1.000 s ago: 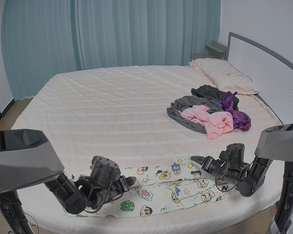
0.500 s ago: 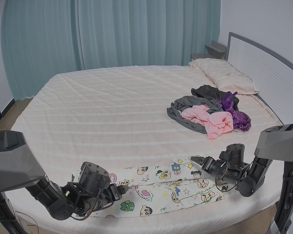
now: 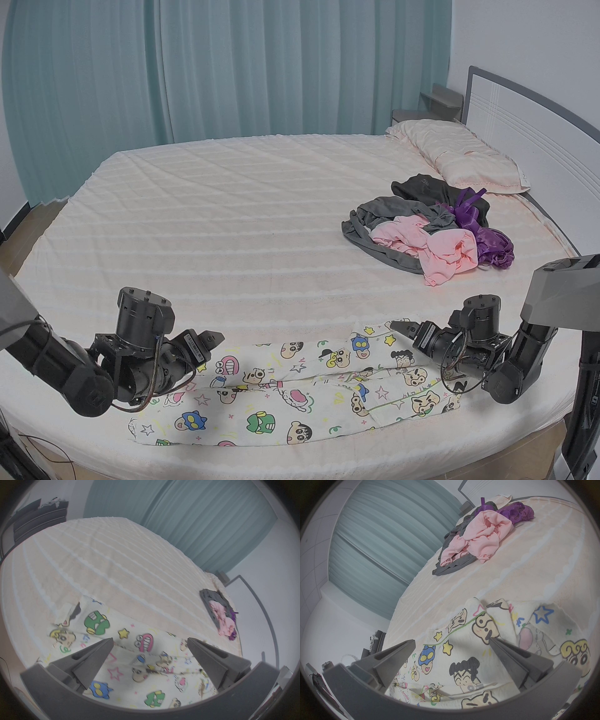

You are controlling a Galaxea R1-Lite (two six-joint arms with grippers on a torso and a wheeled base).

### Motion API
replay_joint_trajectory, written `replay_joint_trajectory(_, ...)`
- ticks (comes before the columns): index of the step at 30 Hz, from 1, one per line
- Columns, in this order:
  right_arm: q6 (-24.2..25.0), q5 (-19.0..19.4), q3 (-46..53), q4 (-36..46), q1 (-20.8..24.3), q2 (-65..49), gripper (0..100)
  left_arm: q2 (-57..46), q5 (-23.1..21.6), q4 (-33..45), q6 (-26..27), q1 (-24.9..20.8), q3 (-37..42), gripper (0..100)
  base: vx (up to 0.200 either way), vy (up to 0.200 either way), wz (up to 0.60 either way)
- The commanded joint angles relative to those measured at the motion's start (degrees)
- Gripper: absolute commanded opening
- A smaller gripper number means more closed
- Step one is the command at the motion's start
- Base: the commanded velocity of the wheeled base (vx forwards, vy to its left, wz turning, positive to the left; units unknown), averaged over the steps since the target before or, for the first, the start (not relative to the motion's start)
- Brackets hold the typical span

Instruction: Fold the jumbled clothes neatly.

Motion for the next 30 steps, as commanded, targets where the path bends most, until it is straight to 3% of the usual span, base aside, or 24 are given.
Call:
replay_joint_trajectory(1,-0.02,0.01,-0.08,-0.04,0.05,0.06,100,6.59,0.12,0.04,1.55,5.44,-2.76,100,0.000,0.000,0.00)
replay_joint_trajectory(7,-0.02,0.01,0.01,-0.04,0.05,0.06,100,11.68,0.30,0.04,2.78,8.34,-4.43,100,0.000,0.000,0.00)
replay_joint_trajectory(18,-0.02,0.01,0.01,-0.04,0.05,0.06,100,10.72,0.12,0.04,3.05,7.90,-1.53,100,0.000,0.000,0.00)
replay_joint_trajectory(25,-0.02,0.01,0.01,-0.04,0.05,0.06,100,2.81,-4.62,0.13,2.52,7.20,5.24,100,0.000,0.000,0.00)
replay_joint_trajectory(30,-0.02,0.01,0.01,-0.04,0.05,0.06,100,2.54,-6.03,0.04,2.70,7.90,8.40,100,0.000,0.000,0.00)
